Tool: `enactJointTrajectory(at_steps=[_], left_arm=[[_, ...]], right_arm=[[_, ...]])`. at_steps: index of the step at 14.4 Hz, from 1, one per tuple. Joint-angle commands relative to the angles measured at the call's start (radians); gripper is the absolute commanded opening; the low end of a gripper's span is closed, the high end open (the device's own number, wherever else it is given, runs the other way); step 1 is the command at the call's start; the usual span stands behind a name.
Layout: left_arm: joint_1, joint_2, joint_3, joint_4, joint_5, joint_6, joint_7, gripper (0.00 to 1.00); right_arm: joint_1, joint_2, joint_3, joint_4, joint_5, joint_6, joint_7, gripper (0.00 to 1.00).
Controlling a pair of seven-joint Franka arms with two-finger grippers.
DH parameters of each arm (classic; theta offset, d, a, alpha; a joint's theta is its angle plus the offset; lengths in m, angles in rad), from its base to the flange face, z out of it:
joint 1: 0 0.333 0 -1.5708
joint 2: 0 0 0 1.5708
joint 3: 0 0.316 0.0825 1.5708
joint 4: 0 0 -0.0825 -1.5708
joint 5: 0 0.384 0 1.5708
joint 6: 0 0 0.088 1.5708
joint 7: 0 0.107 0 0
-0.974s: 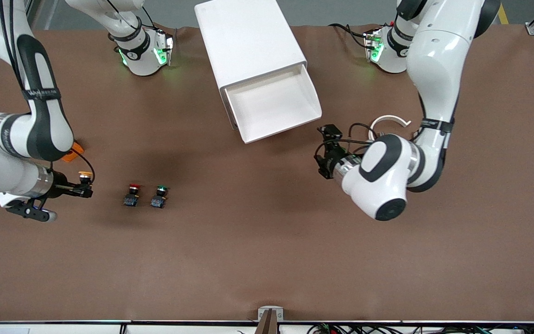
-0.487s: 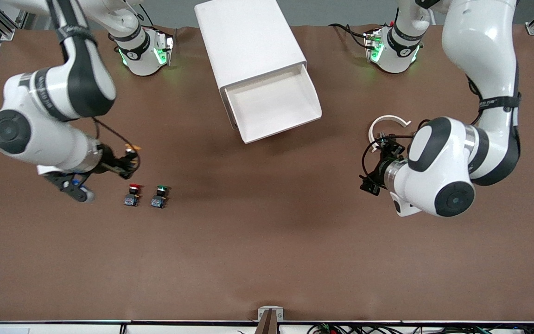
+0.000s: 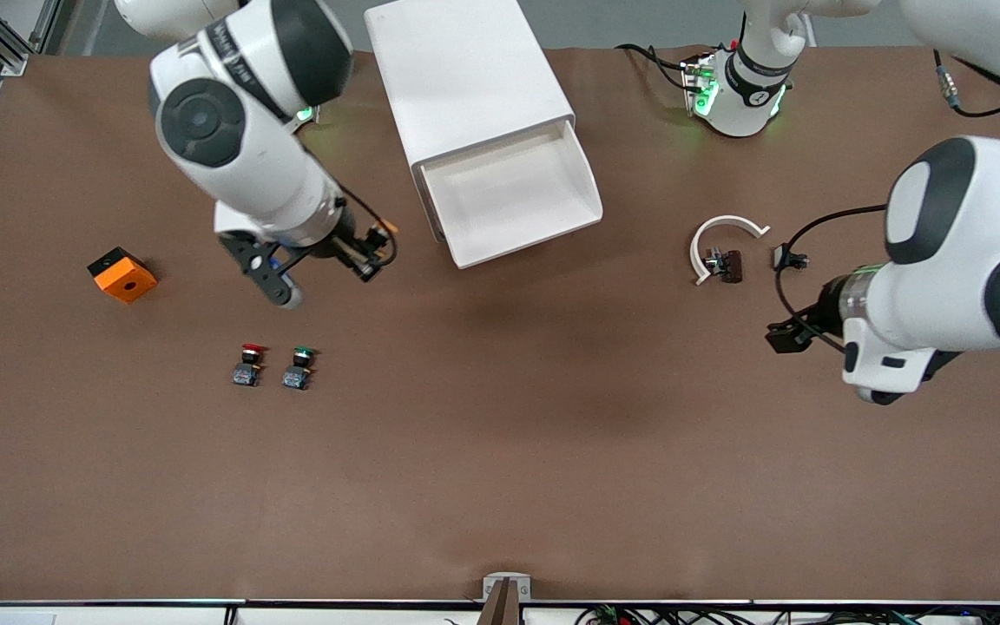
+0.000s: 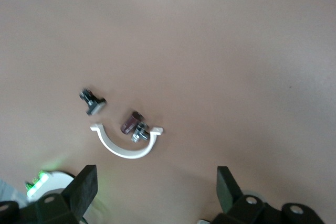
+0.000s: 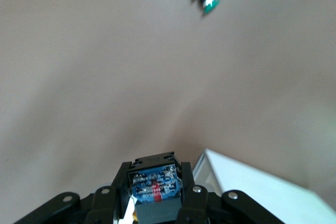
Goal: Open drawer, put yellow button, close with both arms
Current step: 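Carry the yellow button over the open drawer with the right gripper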
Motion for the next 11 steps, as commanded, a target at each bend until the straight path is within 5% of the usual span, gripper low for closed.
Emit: enactJointTrajectory(at_steps=[1, 11], left_arm=[[0.001, -0.059, 0.000, -0.037, 0.034, 0.041, 0.071, 1.00], [0.041, -0.169, -0.003, -0.112, 0.055, 0.119, 0.334, 1.00]], right_arm=[[0.140, 0.014, -0.017, 0.035, 0.005, -0.010, 0.199, 0.00], [0.338, 0.172, -0.022, 0.170, -0.048, 0.059, 0.686, 0.00]])
